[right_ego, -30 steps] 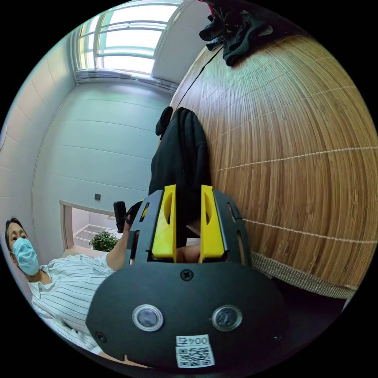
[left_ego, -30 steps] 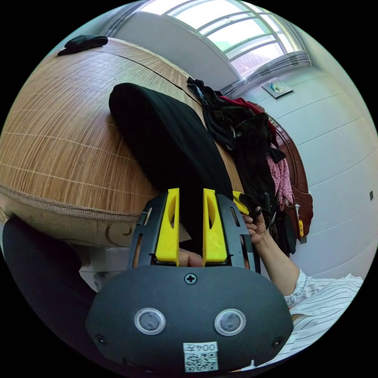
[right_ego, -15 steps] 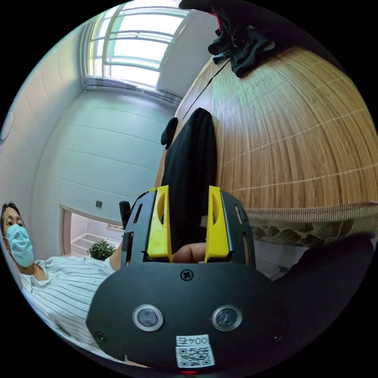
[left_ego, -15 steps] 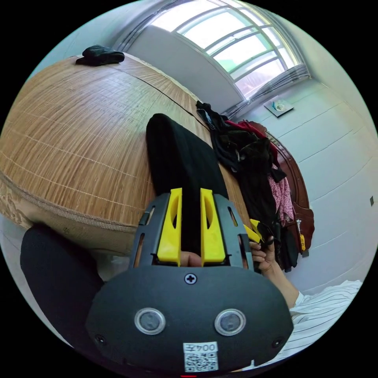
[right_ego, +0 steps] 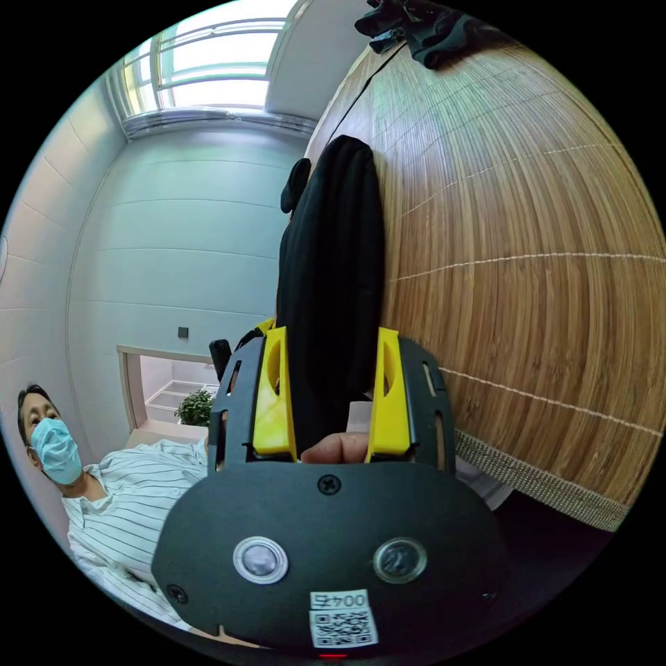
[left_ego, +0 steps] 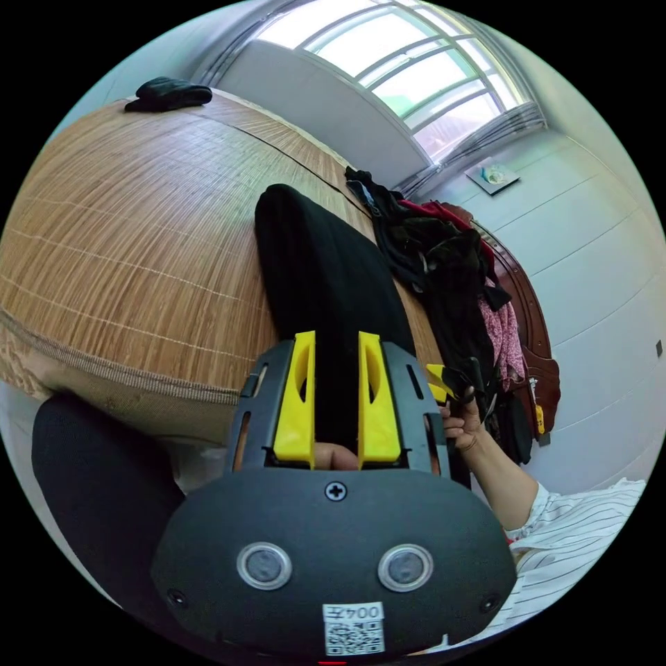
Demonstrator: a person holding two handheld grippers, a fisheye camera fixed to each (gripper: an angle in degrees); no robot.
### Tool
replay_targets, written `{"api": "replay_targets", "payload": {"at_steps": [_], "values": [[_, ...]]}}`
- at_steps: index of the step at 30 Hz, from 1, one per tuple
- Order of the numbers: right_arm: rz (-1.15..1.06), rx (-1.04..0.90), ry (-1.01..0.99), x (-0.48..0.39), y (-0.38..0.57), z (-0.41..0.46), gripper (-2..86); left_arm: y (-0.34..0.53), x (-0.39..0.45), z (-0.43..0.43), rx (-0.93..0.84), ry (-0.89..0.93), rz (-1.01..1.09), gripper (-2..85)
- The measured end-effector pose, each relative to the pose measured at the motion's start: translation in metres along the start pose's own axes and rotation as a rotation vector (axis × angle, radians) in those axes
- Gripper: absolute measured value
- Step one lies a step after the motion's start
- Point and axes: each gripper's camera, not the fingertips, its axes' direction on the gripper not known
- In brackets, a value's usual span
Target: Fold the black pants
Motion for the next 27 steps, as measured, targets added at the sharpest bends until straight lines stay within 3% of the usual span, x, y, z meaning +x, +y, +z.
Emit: {"api": "replay_targets", "payload": {"at_steps": [6, 12, 17, 27], "values": [[-0.030, -0.002, 0.011, -0.014, -0.005, 0.024, 20.5, -0.001, -0.004, -0.006, -0.029, 0.023, -0.040, 11.5], [-0.038, 0.008, 0.242, -0.037, -0.009, 0.048, 15.3, -0.011, 0.006, -0.007, -0.044, 0.008, -0.034, 11.1], [0.036, 0.075, 0.226, -0.037, -0.026, 0.062, 12.5, -0.032, 0.011, -0.022, 0.003, 0.009, -0.036, 8.9], [0.070, 0.014, 0.192, -0.056, -0.131, 0.146, 12.3, -0.126, -0.031, -0.071, 0.123, -0.079, -0.080, 8.4]]}}
